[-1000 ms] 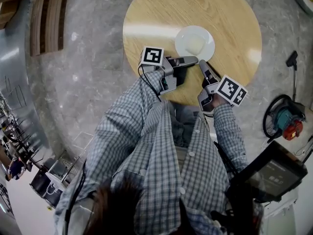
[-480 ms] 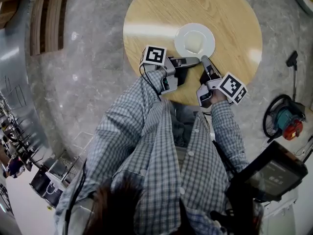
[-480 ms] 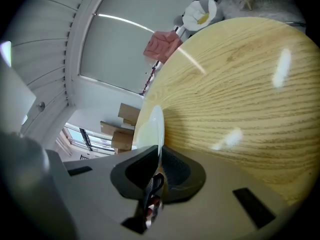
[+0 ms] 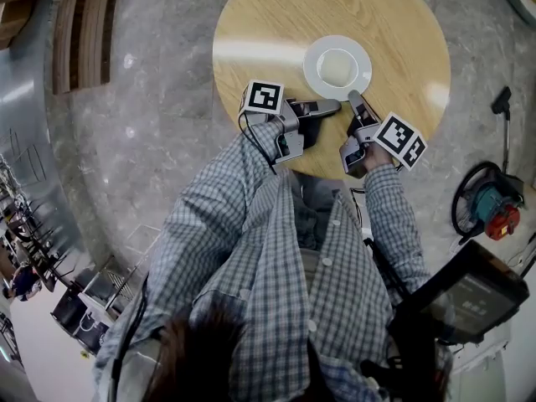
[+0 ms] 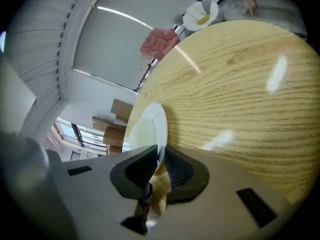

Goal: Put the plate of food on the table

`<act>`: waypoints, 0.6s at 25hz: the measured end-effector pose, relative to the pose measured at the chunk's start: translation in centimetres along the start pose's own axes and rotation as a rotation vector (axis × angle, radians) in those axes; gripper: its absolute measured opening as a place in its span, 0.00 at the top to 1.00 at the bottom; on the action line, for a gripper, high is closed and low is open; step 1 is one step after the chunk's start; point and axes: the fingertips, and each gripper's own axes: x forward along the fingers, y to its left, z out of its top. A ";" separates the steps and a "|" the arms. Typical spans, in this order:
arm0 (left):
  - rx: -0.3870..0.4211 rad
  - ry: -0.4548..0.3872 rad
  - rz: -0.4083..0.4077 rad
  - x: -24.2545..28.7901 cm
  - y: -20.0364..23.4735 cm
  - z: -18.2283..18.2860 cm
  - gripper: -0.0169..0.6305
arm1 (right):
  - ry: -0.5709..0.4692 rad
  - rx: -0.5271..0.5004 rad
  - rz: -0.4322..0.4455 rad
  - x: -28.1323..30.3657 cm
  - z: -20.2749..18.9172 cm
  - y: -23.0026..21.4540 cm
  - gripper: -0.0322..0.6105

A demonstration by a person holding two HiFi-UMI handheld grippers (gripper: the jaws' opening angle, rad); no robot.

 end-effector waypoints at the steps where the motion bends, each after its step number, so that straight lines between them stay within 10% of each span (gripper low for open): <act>1: -0.006 -0.007 -0.004 0.0 -0.1 0.1 0.74 | 0.011 -0.010 -0.010 0.1 -0.1 -0.1 0.90; 15: -0.001 -0.066 0.001 -0.1 0.0 1.6 0.74 | 0.088 -0.155 -0.048 0.2 -0.4 0.1 0.76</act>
